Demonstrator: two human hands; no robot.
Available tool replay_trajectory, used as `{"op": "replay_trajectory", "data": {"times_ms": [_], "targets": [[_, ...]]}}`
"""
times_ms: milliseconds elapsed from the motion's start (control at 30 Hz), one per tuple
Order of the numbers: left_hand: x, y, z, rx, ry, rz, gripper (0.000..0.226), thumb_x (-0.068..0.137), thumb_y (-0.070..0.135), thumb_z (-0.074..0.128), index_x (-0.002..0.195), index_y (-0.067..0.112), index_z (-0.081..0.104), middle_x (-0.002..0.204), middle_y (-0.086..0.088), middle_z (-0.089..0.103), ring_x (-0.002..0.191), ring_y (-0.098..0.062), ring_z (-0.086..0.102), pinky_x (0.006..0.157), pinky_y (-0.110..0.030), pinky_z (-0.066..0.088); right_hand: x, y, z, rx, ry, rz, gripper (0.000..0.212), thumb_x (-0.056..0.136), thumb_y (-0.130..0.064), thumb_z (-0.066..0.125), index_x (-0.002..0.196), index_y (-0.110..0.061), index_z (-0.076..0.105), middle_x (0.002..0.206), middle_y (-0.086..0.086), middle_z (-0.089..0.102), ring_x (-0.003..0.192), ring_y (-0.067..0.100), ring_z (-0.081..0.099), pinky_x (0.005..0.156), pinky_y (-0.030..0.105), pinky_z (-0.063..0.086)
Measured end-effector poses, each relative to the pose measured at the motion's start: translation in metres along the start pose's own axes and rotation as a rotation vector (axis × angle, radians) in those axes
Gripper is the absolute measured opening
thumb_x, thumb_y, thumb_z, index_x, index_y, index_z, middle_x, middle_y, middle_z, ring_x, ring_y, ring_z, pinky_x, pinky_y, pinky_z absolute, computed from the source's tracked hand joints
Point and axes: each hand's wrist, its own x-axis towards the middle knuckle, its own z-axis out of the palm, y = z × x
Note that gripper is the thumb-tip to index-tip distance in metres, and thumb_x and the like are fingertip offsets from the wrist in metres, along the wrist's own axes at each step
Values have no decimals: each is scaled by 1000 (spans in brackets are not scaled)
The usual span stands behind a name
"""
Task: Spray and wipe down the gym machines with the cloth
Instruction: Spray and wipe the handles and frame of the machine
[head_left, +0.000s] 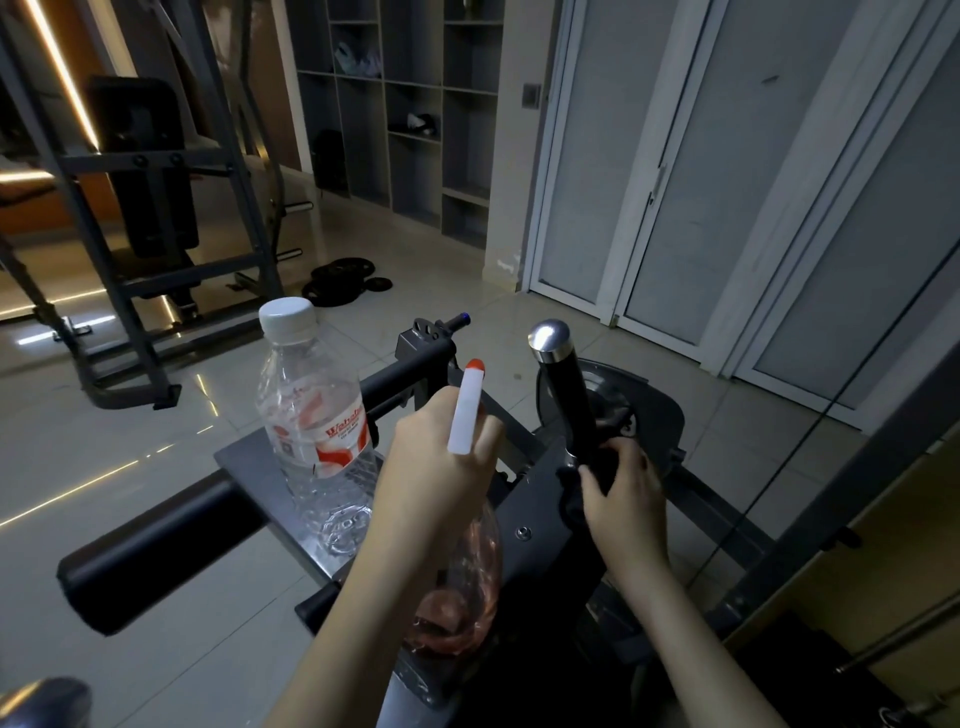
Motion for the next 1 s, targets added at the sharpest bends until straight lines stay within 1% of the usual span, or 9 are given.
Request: {"op": "replay_trajectory", "data": {"times_ms": [67, 133, 200, 300, 433, 533, 667, 767, 1000], "targets": [[1, 0, 0, 2, -5, 10, 22, 75, 32, 41, 68, 12, 36, 59, -2, 37, 54, -17, 32, 51, -35, 27, -7, -6, 0, -24, 11, -132, 43, 84, -5, 65, 124, -6, 51, 119, 16, 54, 102, 24, 56, 77, 21, 48], [2, 0, -1, -16, -5, 3, 22, 75, 31, 41, 70, 9, 36, 60, -2, 37, 55, -18, 32, 51, -36, 28, -9, -10, 5, -134, 135, -534, 47, 80, 4, 63, 125, -3, 51, 112, 16, 57, 102, 29, 57, 84, 37, 54], [3, 0, -1, -28, -9, -4, 22, 75, 30, 41, 71, 8, 37, 62, -4, 38, 55, -18, 33, 52, -37, 28, 1, -14, 6, -217, 266, -954, 36, 88, 5, 50, 122, -4, 50, 113, 12, 55, 105, 27, 54, 92, 39, 50], [2, 1, -2, -13, -13, 17, 22, 76, 29, 40, 72, 8, 38, 63, -4, 38, 56, -18, 34, 53, -38, 30, 33, -24, 2, -408, 340, -1263, 31, 93, -1, 46, 123, -5, 51, 128, 12, 58, 122, 26, 48, 108, 40, 35], [3, 1, -2, 50, -25, 59, 21, 76, 28, 38, 72, 8, 37, 63, -4, 37, 56, -18, 33, 53, -38, 29, 65, -11, -1, -872, 330, -1352, 32, 95, -7, 41, 119, -9, 62, 134, 11, 56, 132, 23, 43, 112, 40, 19], [4, -2, -2, 41, -13, 30, 23, 77, 31, 40, 75, 8, 40, 62, -3, 39, 56, -17, 35, 52, -35, 30, 69, -2, -6, -1023, 276, -1408, 41, 98, -4, 29, 120, -9, 63, 133, 11, 57, 129, 21, 47, 113, 40, 16], [3, -4, -2, -19, -8, -7, 23, 76, 32, 41, 74, 9, 40, 63, -6, 41, 57, -18, 36, 53, -39, 32, 71, 3, -7, -1093, 202, -1431, 45, 98, 1, 23, 119, -3, 63, 129, 14, 59, 125, 25, 51, 112, 41, 19], [4, -6, -3, -56, 6, -17, 12, 76, 35, 43, 74, 24, 47, 66, -1, 50, 60, -19, 47, 56, -42, 42, 69, 8, -2, -1124, 201, -1463, 42, 97, 0, 27, 115, -2, 64, 124, 14, 62, 121, 25, 55, 113, 39, 19], [0, 2, -2, -19, 13, 22, 21, 75, 33, 39, 68, 13, 35, 58, 0, 35, 53, -17, 31, 51, -33, 27, 58, 18, 12, -1054, 45, -1372, 51, 94, 8, 24, 96, -3, 73, 105, 15, 70, 102, 27, 66, 107, 37, 31]]}}
